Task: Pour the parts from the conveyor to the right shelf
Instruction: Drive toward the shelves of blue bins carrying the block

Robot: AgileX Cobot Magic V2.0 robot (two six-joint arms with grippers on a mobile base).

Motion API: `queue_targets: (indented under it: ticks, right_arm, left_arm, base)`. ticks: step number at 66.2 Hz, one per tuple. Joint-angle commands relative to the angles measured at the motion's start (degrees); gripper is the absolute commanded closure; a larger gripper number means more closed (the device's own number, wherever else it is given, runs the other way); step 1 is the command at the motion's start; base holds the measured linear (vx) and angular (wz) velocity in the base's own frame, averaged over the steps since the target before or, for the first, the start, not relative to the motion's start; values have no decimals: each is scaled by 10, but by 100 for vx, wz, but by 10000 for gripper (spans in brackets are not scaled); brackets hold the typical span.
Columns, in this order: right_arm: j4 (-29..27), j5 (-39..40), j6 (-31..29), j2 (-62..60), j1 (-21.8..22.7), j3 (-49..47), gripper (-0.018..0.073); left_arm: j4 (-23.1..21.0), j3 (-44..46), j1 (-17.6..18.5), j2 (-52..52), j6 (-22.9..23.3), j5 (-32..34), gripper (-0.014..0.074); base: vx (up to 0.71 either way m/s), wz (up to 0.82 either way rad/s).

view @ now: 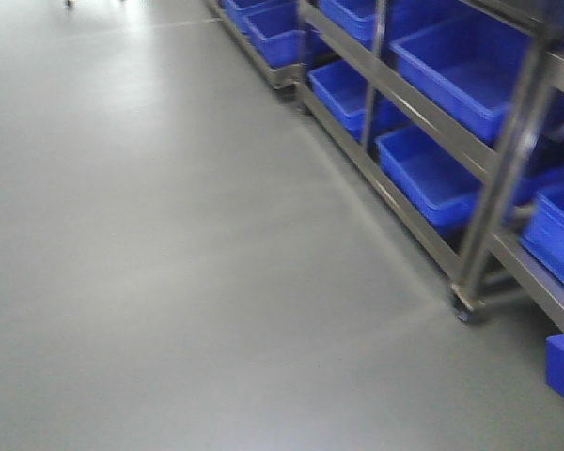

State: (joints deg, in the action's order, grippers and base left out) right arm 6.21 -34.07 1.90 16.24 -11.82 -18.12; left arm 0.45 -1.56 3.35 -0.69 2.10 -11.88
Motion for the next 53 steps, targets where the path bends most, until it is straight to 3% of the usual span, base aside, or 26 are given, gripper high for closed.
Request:
queue_targets:
  ticks: [1, 53]
  right_arm:
    - [5, 44, -1, 6, 0, -17, 561]
    - [4, 43, -1, 6, 0, -17, 561]
  left_arm:
    - [-5, 11, 3, -7, 5, 42, 603]
    - [-5, 11, 3, -7, 5, 42, 603]
  base:
    - [81, 56]
    - [80, 39]
